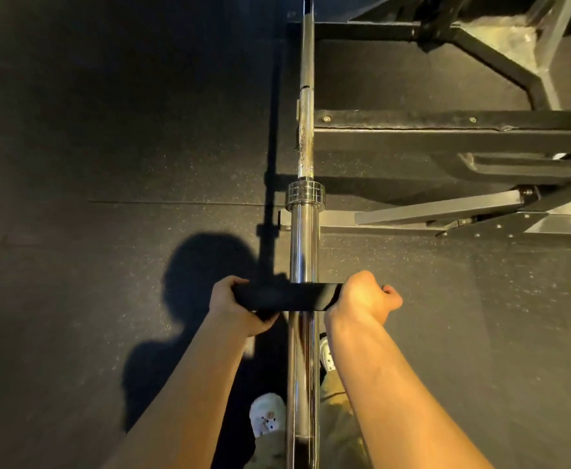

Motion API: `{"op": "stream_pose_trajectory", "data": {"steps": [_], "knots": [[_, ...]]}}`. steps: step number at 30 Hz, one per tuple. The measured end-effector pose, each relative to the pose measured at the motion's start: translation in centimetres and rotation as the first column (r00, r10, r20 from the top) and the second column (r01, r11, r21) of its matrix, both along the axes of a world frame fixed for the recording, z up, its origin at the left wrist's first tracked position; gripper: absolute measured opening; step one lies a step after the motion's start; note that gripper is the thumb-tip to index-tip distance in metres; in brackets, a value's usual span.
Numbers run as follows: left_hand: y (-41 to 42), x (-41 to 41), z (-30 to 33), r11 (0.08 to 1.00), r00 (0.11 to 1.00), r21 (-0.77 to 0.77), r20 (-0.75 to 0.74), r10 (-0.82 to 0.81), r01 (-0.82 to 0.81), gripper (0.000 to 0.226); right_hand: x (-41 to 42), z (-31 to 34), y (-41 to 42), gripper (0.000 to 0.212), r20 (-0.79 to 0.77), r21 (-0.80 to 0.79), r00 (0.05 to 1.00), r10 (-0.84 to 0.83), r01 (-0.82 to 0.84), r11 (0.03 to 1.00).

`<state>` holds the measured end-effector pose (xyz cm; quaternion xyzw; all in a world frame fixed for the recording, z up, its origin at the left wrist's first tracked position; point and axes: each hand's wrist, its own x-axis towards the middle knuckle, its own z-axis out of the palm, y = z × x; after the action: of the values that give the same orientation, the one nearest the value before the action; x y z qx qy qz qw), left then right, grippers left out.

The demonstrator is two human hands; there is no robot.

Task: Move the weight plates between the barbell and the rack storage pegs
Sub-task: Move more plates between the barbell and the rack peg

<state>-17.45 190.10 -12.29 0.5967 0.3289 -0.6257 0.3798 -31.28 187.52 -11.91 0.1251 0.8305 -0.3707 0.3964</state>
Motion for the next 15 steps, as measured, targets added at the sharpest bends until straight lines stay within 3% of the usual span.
{"op": "stream_pose_trajectory", "data": {"steps": [5, 9, 15], "knots": [[-3.2, -2.3, 0.6, 0.998, 0.978, -0.054, 0.21, -0.02, 0.032, 0.004, -2.7, -0.9, -3.0, 0.031, 0.275, -0.01, 0.96, -0.049, 0.054, 0.999], [-5.2, -3.5, 0.2, 0.987, 0.952, -0.132, 0.303, -0.047, 0.091, 0.014, -4.3, -1.1, -5.1, 0.015, 0.407, 0.016, 0.912, 0.052, -0.064, 0.998], [-5.2, -4.4, 0.7, 0.986, 0.919, -0.121, 0.389, -0.056, 0.112, 0.037, -5.0, -1.4, -5.4, 0.015, 0.51, 0.036, 0.858, 0.06, -0.091, 0.995]]}}
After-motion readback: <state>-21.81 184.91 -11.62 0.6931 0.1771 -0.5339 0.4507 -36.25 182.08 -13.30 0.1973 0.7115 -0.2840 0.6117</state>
